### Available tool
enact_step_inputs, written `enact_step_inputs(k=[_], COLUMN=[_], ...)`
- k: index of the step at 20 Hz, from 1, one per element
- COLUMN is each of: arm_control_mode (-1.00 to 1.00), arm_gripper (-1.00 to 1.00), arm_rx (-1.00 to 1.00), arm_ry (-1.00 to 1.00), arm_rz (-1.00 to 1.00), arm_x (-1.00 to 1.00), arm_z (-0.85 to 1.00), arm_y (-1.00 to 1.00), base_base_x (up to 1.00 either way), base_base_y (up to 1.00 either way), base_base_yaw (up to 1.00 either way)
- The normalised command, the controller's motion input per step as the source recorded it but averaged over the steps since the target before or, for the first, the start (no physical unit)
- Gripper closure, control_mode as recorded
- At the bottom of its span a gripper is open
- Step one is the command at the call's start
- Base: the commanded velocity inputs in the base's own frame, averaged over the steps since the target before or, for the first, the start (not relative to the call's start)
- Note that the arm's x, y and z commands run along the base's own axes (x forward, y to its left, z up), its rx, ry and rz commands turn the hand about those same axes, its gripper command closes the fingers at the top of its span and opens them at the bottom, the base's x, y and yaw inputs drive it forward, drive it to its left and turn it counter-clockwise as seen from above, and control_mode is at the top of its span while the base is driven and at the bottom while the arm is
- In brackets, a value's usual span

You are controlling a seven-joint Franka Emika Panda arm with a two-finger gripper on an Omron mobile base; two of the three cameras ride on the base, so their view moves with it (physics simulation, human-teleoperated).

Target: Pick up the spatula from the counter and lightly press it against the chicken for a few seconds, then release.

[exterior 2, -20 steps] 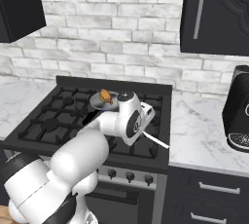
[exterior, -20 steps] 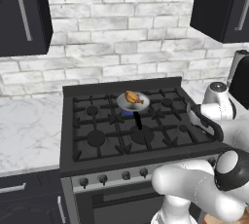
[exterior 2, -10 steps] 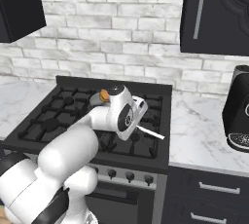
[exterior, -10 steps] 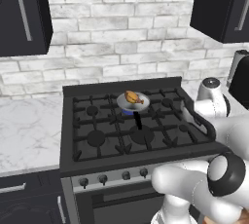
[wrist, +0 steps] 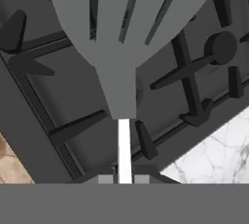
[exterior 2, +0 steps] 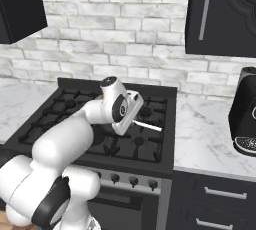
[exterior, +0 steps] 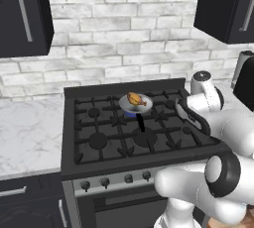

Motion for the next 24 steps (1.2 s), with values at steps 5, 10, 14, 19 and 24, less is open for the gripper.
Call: enact_step_inputs(k=[5,10,14,19,24], arm_control_mode=[-1.00,-1.00,-1.00,-1.00,-1.00], arm_gripper=[1.00,1.00,1.00,1.00,1.00], arm_rx=[-0.08,-0.10,-0.11,-0.10,-0.09], arm_ry=[0.12,0.06,0.03,0.05,0.05], arm_rz=[0.00,0.00,0.00,0.00,0.00], arm_x=[0.37,0.32,0.29,0.30,0.27], arm_z=[0.16,0.10,0.12,0.09,0.00], arm_y=[0.27,0.30,0.27,0.17,0.11], base_base_x=[0.00,0.00,0.00,0.00,0.00], base_base_y=[0.00,0.00,0.00,0.00,0.00], base_base_yaw=[0.00,0.00,0.00,0.00,0.00])
